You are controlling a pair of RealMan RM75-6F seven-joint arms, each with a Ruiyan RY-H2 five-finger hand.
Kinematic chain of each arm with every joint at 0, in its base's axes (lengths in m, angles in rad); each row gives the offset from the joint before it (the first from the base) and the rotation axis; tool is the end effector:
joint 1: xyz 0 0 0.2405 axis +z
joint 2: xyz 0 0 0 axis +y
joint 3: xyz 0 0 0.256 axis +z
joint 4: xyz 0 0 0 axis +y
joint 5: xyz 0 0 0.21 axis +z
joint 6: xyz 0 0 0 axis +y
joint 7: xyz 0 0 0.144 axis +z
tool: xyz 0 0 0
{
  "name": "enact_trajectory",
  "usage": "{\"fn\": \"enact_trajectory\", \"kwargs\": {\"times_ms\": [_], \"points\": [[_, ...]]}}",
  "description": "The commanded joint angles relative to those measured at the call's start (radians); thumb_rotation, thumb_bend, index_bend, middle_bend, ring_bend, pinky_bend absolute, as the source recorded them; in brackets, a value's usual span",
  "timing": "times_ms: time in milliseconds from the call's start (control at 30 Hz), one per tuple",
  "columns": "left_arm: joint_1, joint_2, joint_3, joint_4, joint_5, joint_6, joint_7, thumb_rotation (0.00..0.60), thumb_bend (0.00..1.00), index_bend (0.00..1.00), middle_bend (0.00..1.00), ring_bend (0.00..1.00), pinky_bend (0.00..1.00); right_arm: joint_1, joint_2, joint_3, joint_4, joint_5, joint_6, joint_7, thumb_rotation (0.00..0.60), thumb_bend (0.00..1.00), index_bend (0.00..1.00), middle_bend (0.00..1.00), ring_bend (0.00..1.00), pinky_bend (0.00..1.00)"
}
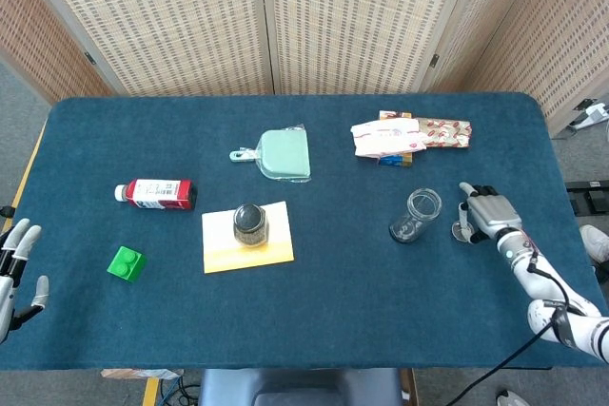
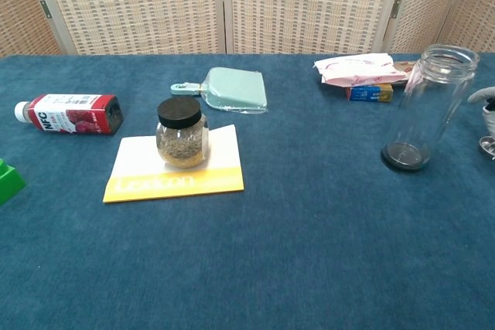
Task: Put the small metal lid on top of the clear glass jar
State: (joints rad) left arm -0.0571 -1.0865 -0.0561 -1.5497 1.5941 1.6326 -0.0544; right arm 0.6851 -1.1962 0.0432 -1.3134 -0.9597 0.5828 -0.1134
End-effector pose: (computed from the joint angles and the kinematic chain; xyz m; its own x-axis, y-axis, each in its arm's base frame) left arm -0.3078 0.1726 0.1895 0.4240 -0.1407 0.8946 0.8959 -0.0797 -0.4371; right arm -0.3136 -0.3572 0.0975 0.4730 -0.5389 0.6970 -0.8391 -0.0343 0.5430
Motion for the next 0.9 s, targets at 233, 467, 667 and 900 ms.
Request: {"fn": "enact_trajectory", "kwargs": {"times_ms": [233, 467, 667, 900], "points": [[-0.002, -0.008, -0.001, -0.002, -0.003, -0.005, 0.028, 0.600, 0.50, 0.00, 0.00, 0.00, 0.00, -0.002, 0.212, 0.020, -0.258, 0.059, 0.107, -0.073, 0.600, 0.42, 0.60, 0.00, 0.00, 0.00], [-0.004, -0.012, -0.002, -0.004, -0.010, -0.012, 0.043, 0.600, 0.50, 0.00, 0.00, 0.00, 0.00, 0.007, 0.339, 0.047, -0.411, 0.077, 0.139, -0.082, 0.600, 0.42, 0.60, 0.00, 0.00, 0.00], [-0.005, -0.013, -0.002, -0.005, -0.013, -0.017, 0.048, 0.600, 0.50, 0.00, 0.00, 0.00, 0.00, 0.034, 0.407, 0.075, -0.502, 0.096, 0.153, -0.098, 0.600, 0.42, 0.60, 0.00, 0.00, 0.00], [-0.004, -0.008, -0.003, -0.008, -0.019, -0.018, 0.041, 0.600, 0.50, 0.00, 0.00, 0.00, 0.00, 0.084, 0.424, 0.093, -0.550, 0.148, 0.142, -0.132, 0.600, 0.42, 0.60, 0.00, 0.00, 0.00]]}}
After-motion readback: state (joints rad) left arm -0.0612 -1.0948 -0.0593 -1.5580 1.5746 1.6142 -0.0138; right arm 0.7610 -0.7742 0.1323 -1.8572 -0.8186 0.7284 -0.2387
